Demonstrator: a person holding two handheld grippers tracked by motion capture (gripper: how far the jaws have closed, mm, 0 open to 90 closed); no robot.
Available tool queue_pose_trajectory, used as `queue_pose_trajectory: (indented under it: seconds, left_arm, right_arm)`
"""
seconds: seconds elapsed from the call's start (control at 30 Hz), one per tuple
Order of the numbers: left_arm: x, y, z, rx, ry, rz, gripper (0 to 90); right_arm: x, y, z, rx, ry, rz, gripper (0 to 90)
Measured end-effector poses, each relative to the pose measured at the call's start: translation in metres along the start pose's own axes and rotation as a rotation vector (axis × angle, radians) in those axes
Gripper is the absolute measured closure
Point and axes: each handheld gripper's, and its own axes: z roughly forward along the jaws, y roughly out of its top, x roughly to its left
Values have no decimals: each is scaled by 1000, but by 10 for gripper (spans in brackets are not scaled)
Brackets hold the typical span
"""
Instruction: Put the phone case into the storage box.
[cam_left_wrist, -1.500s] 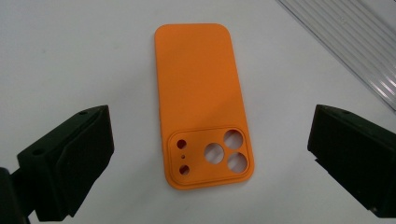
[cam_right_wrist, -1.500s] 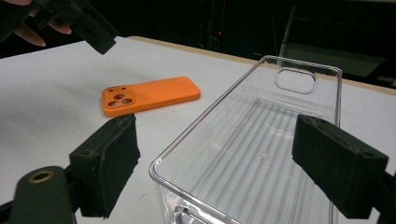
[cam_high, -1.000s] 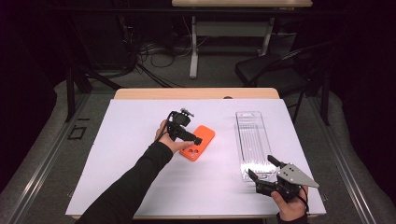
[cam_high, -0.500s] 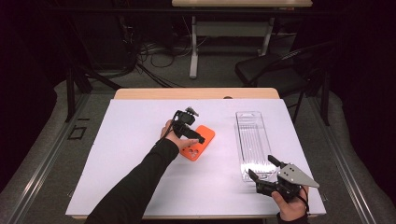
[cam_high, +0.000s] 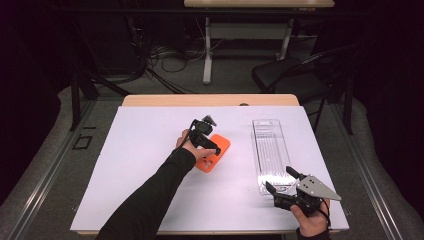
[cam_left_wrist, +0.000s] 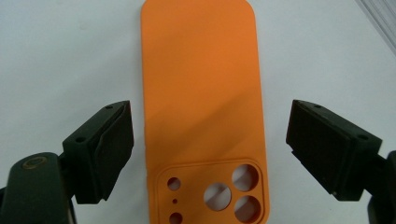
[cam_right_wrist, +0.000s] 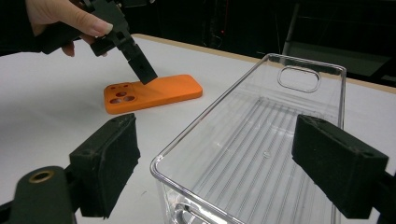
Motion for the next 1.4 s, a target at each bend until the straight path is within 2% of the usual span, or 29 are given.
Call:
queue_pose_trajectory:
  seconds: [0.23, 0.33, 1.4]
  left_arm:
    - [-1, 0, 9, 31, 5, 4, 152]
    - [-1, 0, 13, 48, 23, 10, 152]
    - [-7, 2, 30, 86, 80, 37, 123]
  right_arm:
    - [0, 0, 0, 1, 3, -1, 140]
    - [0, 0, 0, 1, 4, -2, 140]
    - [0, 0, 0, 10, 13, -1, 140]
